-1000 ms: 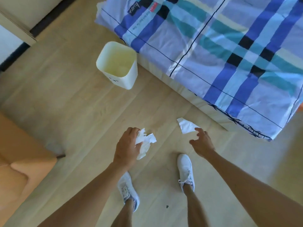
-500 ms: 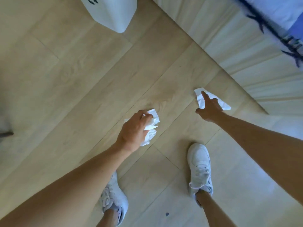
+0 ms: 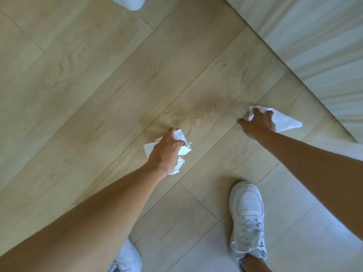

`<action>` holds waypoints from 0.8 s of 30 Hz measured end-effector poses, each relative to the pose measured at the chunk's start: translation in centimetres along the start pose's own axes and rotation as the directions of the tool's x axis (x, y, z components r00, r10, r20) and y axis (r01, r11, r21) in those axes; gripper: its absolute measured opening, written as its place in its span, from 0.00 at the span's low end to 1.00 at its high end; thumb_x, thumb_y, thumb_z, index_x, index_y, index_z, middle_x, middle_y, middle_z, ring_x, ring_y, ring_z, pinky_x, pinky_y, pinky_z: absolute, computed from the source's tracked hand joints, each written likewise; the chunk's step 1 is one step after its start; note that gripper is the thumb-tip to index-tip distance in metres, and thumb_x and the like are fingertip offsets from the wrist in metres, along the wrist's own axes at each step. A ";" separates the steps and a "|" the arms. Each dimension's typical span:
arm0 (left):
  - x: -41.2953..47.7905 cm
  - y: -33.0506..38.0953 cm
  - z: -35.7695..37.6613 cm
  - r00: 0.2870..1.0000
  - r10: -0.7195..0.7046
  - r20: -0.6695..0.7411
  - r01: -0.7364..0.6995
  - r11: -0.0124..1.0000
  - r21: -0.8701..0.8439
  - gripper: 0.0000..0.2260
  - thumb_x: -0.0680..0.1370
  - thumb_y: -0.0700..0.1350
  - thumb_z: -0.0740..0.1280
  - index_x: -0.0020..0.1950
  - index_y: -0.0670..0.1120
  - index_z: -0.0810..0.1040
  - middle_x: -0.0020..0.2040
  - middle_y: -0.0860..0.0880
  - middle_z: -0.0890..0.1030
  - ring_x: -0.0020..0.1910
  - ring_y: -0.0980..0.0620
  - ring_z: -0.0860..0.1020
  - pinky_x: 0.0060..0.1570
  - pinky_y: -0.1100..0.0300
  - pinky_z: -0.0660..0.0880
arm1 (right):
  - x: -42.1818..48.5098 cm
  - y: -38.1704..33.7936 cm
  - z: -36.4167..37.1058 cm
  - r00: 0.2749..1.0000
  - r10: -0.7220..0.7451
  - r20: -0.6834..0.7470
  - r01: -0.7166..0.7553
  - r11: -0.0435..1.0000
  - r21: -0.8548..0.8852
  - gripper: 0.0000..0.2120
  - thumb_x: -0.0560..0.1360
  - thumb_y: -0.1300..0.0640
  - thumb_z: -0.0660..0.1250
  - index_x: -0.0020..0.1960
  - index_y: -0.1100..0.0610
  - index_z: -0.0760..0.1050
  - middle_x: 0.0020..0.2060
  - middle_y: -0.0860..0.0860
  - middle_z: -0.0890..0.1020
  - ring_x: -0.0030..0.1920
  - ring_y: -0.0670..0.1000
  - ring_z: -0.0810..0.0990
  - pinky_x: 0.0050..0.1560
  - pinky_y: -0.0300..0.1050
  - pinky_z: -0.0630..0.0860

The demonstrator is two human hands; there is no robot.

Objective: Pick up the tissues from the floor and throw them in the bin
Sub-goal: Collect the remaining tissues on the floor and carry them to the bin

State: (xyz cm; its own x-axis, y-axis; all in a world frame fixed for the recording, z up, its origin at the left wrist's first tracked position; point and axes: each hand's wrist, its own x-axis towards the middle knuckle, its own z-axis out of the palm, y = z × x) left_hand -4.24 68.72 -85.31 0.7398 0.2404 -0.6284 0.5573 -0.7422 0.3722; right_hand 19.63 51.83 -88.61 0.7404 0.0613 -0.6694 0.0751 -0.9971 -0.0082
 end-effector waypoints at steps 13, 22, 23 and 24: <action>-1.3 -0.9 -3.9 0.990 -0.091 -0.106 0.087 0.995 -0.042 0.05 0.74 0.41 0.68 0.48 0.40 0.76 0.49 0.43 0.79 0.50 0.44 0.77 0.43 0.58 0.69 | -6.3 -3.8 -2.7 0.954 -0.281 -0.104 0.292 0.949 0.122 0.26 0.79 0.48 0.63 0.71 0.63 0.69 0.72 0.57 0.70 0.69 0.60 0.72 0.63 0.53 0.71; -7.4 -3.6 -13.8 0.949 -0.276 -0.152 0.128 0.779 -0.614 0.11 0.69 0.44 0.71 0.28 0.49 0.73 0.24 0.55 0.74 0.25 0.57 0.72 0.22 0.69 0.64 | -17.8 -12.7 -4.9 0.938 -0.336 0.089 0.200 0.730 0.653 0.12 0.76 0.49 0.67 0.49 0.55 0.85 0.41 0.52 0.86 0.49 0.56 0.83 0.53 0.51 0.78; -8.3 -3.6 -14.9 0.956 -0.267 -0.121 0.113 0.718 -0.686 0.11 0.69 0.44 0.71 0.28 0.51 0.74 0.23 0.57 0.74 0.23 0.60 0.72 0.22 0.70 0.65 | -19.1 -13.6 -4.9 0.929 -0.337 0.150 0.130 0.680 0.722 0.13 0.76 0.48 0.67 0.49 0.56 0.85 0.42 0.53 0.86 0.51 0.57 0.83 0.56 0.53 0.79; -9.3 -3.8 -15.9 0.962 -0.257 -0.090 0.104 0.651 -0.752 0.10 0.69 0.44 0.72 0.28 0.51 0.76 0.23 0.58 0.75 0.23 0.60 0.73 0.23 0.69 0.67 | -20.3 -14.6 -5.1 0.913 -0.343 0.222 0.046 0.626 0.779 0.15 0.76 0.48 0.66 0.50 0.58 0.85 0.46 0.55 0.87 0.53 0.58 0.84 0.60 0.56 0.79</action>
State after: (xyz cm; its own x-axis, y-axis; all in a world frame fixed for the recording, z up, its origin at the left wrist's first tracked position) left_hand -7.21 79.26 -69.98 0.6025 0.4784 -0.6389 0.7229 0.0121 0.6908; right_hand 6.94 65.35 -71.11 0.5017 0.3884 -0.7729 -0.4390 -0.6556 -0.6144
